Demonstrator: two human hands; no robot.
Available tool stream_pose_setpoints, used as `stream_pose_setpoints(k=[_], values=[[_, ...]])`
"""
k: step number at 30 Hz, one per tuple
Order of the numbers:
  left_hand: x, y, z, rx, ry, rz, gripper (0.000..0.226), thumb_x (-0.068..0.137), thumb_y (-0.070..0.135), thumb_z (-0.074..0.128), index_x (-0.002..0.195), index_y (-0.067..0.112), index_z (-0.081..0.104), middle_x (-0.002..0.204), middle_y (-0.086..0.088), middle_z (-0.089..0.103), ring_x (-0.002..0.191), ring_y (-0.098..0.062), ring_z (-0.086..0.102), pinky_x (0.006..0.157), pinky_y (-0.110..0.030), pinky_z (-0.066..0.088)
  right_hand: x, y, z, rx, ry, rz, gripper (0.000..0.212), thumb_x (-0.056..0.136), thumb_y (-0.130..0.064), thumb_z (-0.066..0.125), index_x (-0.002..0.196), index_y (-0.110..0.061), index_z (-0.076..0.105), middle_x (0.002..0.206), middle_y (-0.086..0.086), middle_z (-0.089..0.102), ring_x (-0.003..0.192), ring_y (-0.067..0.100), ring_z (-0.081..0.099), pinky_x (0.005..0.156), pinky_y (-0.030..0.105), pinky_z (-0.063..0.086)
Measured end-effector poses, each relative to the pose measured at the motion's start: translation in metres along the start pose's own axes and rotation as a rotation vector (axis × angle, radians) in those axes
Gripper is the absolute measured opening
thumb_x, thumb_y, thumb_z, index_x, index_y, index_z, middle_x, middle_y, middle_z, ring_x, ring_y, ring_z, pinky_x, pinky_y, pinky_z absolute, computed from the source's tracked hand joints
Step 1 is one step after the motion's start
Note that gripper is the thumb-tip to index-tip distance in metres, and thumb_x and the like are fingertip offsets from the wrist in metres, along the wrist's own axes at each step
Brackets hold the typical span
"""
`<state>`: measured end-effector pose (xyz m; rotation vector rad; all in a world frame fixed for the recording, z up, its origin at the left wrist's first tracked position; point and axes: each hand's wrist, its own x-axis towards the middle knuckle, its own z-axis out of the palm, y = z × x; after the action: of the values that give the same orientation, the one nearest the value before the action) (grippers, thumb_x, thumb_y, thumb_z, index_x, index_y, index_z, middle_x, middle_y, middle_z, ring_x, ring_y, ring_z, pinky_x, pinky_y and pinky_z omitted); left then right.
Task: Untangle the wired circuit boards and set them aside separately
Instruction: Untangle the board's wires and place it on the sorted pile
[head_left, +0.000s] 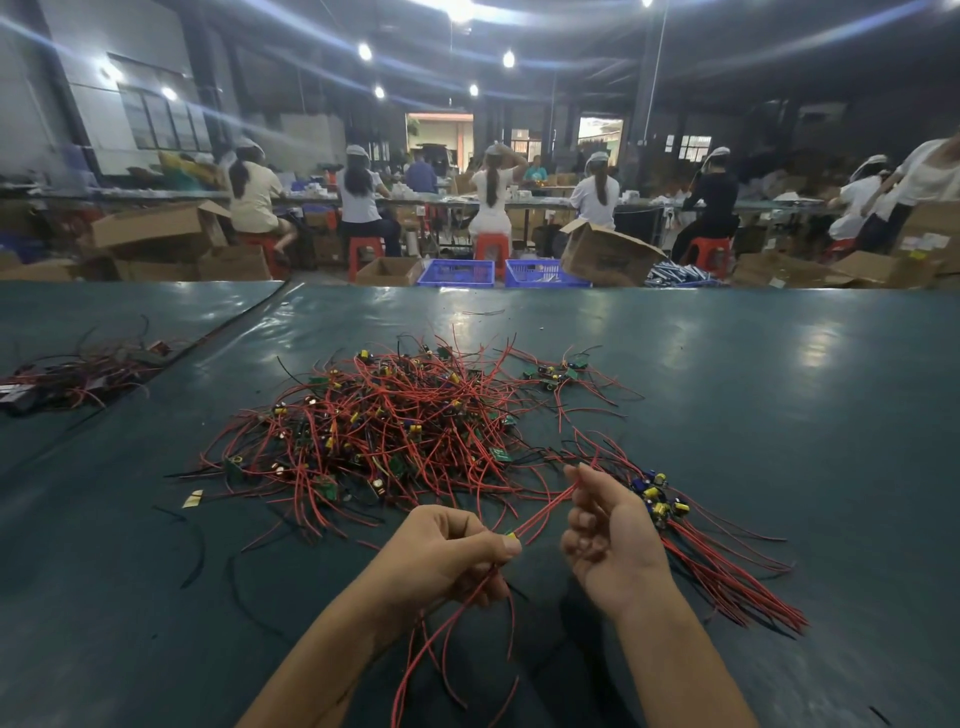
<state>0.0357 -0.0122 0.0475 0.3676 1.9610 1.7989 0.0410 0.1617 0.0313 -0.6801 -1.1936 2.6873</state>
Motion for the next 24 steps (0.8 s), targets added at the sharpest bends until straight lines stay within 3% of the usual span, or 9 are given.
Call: stream_pose_setpoints(k=[8,11,13,15,18,24], values=[[-0.001,0.001,-0.004,-0.133,0.056,-0.011,0.028,0.067,0.032,0.077,0.055,0.014,0.057,0.062,-0.012,0.065,0.047,-0.015,0.058,0.046,-0.021,0.043,0.000,-0.001,-0.001,-0.117,0.022,-0.067,0.014,0.087,-0.029,0.070,0.092,-0.017,0.075,0.065,-0.010,0.060,0.042,0.003,0.038,0.036,0.017,0.025],[0.001,-0.001,-0.005,-0.205,0.107,-0.009,0.030,0.066,0.033,0.076,0.072,0.006,0.064,0.067,-0.011,0.067,0.049,-0.013,0.060,0.047,-0.019,0.045,-0.006,0.006,0.003,-0.301,-0.054,-0.086,0.036,0.075,-0.046,0.075,0.095,-0.016,0.077,0.066,-0.010,0.063,0.048,0.006,0.042,0.040,0.019,0.029],[0.002,-0.001,-0.005,-0.208,0.114,-0.007,0.028,0.065,0.032,0.077,0.071,0.006,0.069,0.067,-0.011,0.068,0.049,-0.012,0.060,0.046,-0.019,0.045,-0.012,0.015,0.008,-0.413,-0.161,-0.079,0.048,0.064,-0.054,0.076,0.089,-0.013,0.079,0.067,-0.006,0.062,0.052,0.011,0.045,0.044,0.020,0.031],[0.001,-0.002,-0.005,-0.167,0.090,0.000,0.027,0.063,0.032,0.079,0.074,0.008,0.074,0.067,-0.011,0.069,0.050,-0.011,0.060,0.045,-0.018,0.044,-0.018,0.022,0.014,-0.496,-0.238,-0.077,0.049,0.066,-0.049,0.076,0.087,-0.005,0.077,0.073,0.008,0.063,0.058,0.022,0.051,0.051,0.024,0.037],[0.002,-0.005,-0.006,-0.165,0.056,0.002,0.030,0.058,0.027,0.083,0.079,0.006,0.076,0.070,-0.011,0.071,0.053,-0.012,0.061,0.048,-0.018,0.046,-0.022,0.025,0.017,-0.490,-0.223,-0.093,0.029,0.083,-0.031,0.073,0.079,-0.002,0.077,0.076,0.023,0.069,0.064,0.030,0.062,0.056,0.030,0.052],[0.001,-0.006,-0.007,-0.144,0.045,-0.035,0.025,0.068,0.023,0.079,0.084,0.004,0.075,0.071,-0.010,0.069,0.055,-0.012,0.061,0.048,-0.018,0.045,-0.023,0.023,0.018,-0.488,-0.164,-0.158,0.025,0.086,-0.026,0.071,0.067,-0.012,0.079,0.077,0.018,0.074,0.069,0.028,0.068,0.068,0.037,0.056]])
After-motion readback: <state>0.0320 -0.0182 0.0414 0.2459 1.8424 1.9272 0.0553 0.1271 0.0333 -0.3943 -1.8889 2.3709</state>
